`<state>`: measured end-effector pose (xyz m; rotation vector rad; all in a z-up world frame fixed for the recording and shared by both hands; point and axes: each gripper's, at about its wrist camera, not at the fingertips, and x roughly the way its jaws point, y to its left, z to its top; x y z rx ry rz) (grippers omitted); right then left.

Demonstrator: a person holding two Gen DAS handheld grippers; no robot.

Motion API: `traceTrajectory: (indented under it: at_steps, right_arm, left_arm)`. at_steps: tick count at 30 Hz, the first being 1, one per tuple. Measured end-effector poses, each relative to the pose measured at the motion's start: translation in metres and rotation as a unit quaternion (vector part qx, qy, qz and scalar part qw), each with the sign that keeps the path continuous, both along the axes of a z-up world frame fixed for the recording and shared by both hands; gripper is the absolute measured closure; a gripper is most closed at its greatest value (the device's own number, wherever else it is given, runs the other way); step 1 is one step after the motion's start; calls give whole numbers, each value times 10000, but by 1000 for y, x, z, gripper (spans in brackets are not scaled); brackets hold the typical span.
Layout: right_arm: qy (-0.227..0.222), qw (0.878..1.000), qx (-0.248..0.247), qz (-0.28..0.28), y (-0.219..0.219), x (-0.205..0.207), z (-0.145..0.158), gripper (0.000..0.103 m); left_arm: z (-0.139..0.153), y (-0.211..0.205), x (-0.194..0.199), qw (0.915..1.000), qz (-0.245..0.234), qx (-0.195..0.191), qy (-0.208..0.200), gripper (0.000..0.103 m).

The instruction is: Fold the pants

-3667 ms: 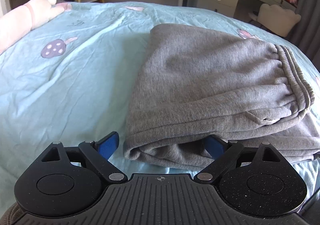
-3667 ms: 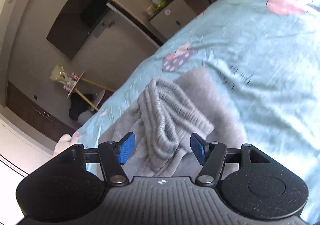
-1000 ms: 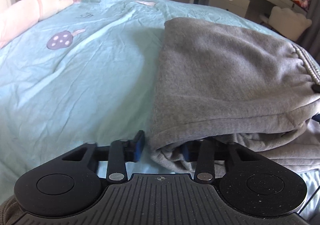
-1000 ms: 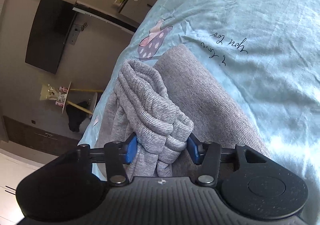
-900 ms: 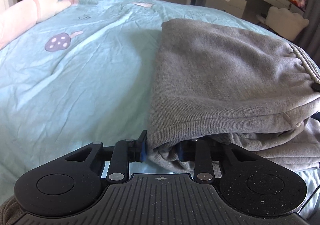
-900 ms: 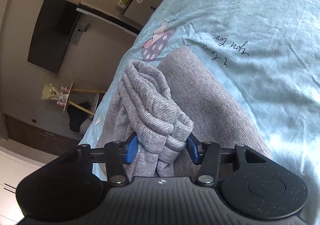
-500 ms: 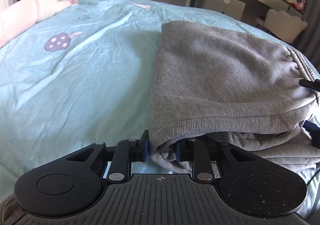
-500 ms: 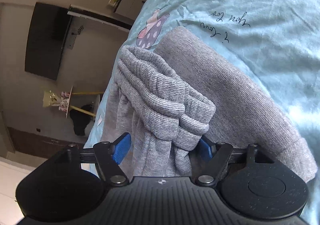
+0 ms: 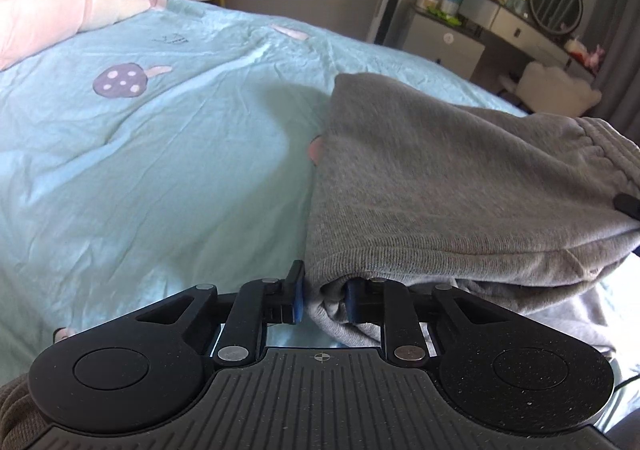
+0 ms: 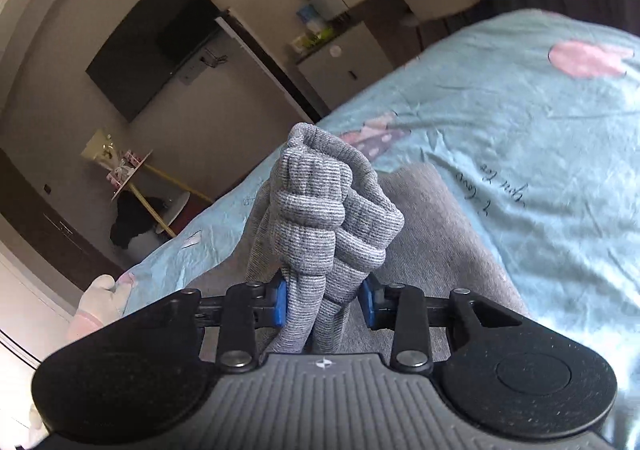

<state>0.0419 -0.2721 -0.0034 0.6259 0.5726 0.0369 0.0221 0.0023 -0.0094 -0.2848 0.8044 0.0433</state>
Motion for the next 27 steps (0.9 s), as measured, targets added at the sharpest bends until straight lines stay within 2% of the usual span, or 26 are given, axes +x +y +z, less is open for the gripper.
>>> traceTrajectory:
  at_steps: [2,4,6,10,12,14,16,17,19,21,23,24,25,27]
  right_arm:
    - [-134,9989,-451,-13,5,-14,4,70]
    - [-84,9980,-625,3,5,-21,-2,70]
    - [237,9985,-487,-73,-4,-20,-17,69]
    - [1121,9931,24,-341,-25,-14,-48,58]
    - [1128,9920,338,-447,-35,-19,-46,54]
    - [1143,9922,340,-359,-40,-21,-38,51]
    - [1102,9929,338,-296,-45,-27,-28,46]
    - [1018,9940,237,-329,-48,-32,-21,46]
    - [745,9963,-45,-424,-52,-39,-6,45]
    - [463,9975,-460,-262,-49,-34,8,45]
    - [254,9956,-906,30,-36,-19,17,51]
    - [194,9938,-1070,220,-27,-8,19,57]
    - [159,9917,-1203,423,-17,4,20,65]
    - [185,9867,-1428,753,3,28,19,70]
  left_arm:
    - [2,1,-3,10000,-24,-57,-39,81]
    - [3,1,-3,10000,-41,-30,-26,81]
    - [2,0,-1,10000,-62,-19,26,80]
    - [3,-2,-3,9998,-86,60,159,73]
    - [6,0,-7,9998,-48,63,183,67]
    - [12,5,-14,9998,14,-17,210,62]
    - [22,8,-23,9998,-38,37,191,62]
    - [28,9,-27,9999,-23,102,98,62]
    - [45,11,-34,9991,9,329,-254,54]
    - [58,7,-29,9969,12,549,-556,39]
    - [66,-4,-13,9948,-203,672,-735,26]
    - [66,-12,-1,9937,-361,761,-736,23]
    - [65,-22,11,9922,-561,858,-708,23]
    - [60,-42,35,9876,-828,1125,-718,23]
